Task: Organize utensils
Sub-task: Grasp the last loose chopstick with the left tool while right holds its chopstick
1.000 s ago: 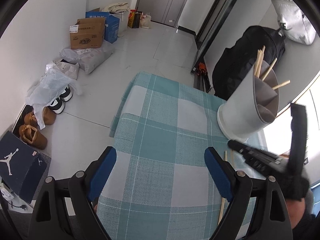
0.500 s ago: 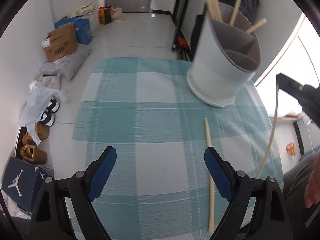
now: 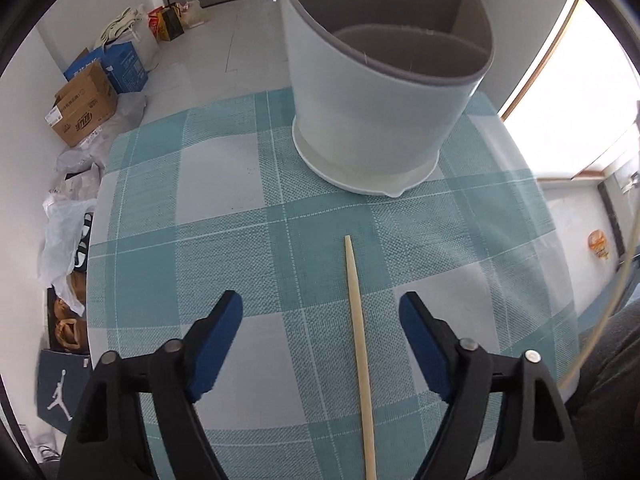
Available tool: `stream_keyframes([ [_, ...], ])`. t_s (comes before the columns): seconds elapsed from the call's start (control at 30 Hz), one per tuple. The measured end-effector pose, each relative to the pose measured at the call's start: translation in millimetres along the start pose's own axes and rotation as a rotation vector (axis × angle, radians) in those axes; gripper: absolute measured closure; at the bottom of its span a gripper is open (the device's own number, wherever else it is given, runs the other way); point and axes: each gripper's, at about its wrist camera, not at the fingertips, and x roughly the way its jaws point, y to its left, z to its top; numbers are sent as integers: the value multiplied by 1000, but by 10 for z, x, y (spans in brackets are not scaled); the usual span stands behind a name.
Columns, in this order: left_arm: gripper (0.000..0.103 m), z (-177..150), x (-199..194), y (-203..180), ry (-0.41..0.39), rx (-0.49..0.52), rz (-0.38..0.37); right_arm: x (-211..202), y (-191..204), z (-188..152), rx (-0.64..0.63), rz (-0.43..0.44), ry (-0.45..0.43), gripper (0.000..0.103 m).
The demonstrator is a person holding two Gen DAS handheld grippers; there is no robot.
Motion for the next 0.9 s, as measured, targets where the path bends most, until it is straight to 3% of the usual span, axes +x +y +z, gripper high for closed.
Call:
stream_keyframes([
  [0.1,29,36,38,-19,22,-7,3,-55,23,28,-29,-6,-27,97],
  [0.23,51,73,99,-74,62,8,7,-71,45,30,-53,-4,-34,97],
  [0.37,59,73,188,-132,101,23,24,-68,26,16,-52,-2,-23,97],
  [0.47,60,78,183,-161,93,14,29,-64,-14,23,-35,6,-15,97],
  [0.63,86,136,196,-234,98,13,-4,-62,-59,47,-16,15,-10,97],
  [0.77,90,144,187,-229,102,-23,-27,-71,-86,55,-7,16,-13,97],
  [0.9,101,135,180,-160,93,-49,-35,-80,-97,55,-1,16,-12,97],
])
